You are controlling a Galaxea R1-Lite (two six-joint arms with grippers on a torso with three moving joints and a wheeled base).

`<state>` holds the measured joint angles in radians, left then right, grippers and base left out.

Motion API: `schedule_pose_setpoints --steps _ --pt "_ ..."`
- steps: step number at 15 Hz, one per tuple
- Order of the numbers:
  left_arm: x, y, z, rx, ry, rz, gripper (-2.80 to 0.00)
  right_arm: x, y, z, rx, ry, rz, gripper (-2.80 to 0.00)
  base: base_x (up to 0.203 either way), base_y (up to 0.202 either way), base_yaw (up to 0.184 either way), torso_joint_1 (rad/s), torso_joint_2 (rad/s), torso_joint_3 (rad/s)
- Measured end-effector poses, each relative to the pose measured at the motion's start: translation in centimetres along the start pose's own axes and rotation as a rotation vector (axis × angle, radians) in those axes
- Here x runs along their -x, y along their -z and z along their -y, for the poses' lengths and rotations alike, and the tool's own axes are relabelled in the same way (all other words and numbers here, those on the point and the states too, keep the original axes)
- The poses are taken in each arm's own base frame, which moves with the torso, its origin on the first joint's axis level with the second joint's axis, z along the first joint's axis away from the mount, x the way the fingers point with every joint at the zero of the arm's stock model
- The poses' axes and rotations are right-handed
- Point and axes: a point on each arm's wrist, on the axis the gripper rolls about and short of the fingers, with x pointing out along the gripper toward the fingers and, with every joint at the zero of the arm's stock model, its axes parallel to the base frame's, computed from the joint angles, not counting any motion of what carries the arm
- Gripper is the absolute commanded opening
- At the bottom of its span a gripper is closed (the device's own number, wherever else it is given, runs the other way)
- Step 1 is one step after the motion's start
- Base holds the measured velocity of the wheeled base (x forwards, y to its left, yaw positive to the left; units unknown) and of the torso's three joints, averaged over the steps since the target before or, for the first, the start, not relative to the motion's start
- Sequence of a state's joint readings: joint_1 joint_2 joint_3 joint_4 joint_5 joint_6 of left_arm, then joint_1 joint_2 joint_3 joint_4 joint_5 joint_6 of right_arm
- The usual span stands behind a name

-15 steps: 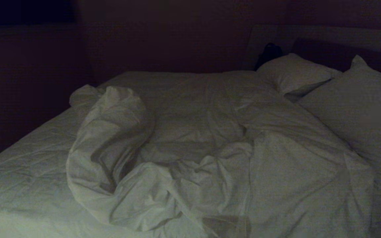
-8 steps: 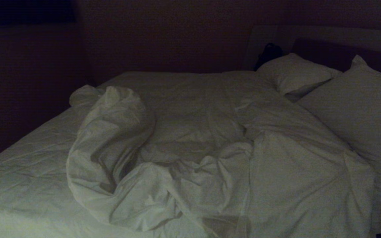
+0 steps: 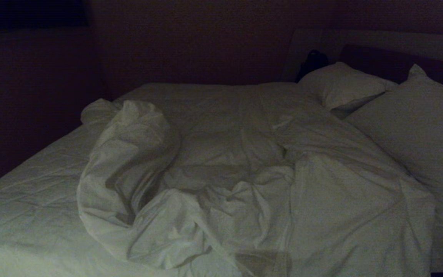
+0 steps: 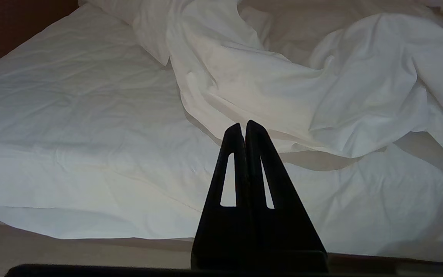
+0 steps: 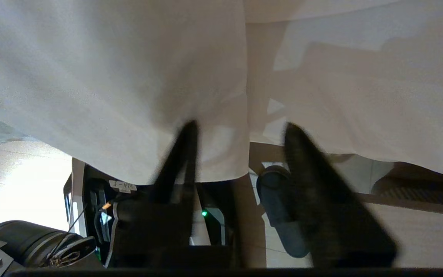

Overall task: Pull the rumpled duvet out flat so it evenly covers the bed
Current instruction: Flatten the corners of the folded blanket

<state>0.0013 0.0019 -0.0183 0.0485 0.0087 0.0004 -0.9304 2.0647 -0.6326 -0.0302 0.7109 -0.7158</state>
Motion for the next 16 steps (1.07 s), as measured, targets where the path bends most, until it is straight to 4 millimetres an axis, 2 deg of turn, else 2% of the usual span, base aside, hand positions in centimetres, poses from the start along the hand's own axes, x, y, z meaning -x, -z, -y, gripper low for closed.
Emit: schedule_pose_setpoints --steps 3,8,16 --pt "0.0 0.0 0.0 0.0 0.0 0.0 -2.8 -0.5 -0.3 -0.3 0.027 -0.015 -0.008 0.0 0.0 0.0 0.0 0.0 0.0 0.0" --pt "0.0 0.0 0.0 0.0 0.0 0.0 -2.8 -2.6 -1.5 -1.5 0.117 -0.074 -0.012 0.0 0.0 0.0 0.0 0.0 0.0 0.0" --pt "0.0 0.0 0.0 0.0 0.0 0.0 -2.8 -4.6 -2.9 -1.9 0.191 -0.105 -0.022 0.0 0.0 0.0 0.0 0.0 0.0 0.0"
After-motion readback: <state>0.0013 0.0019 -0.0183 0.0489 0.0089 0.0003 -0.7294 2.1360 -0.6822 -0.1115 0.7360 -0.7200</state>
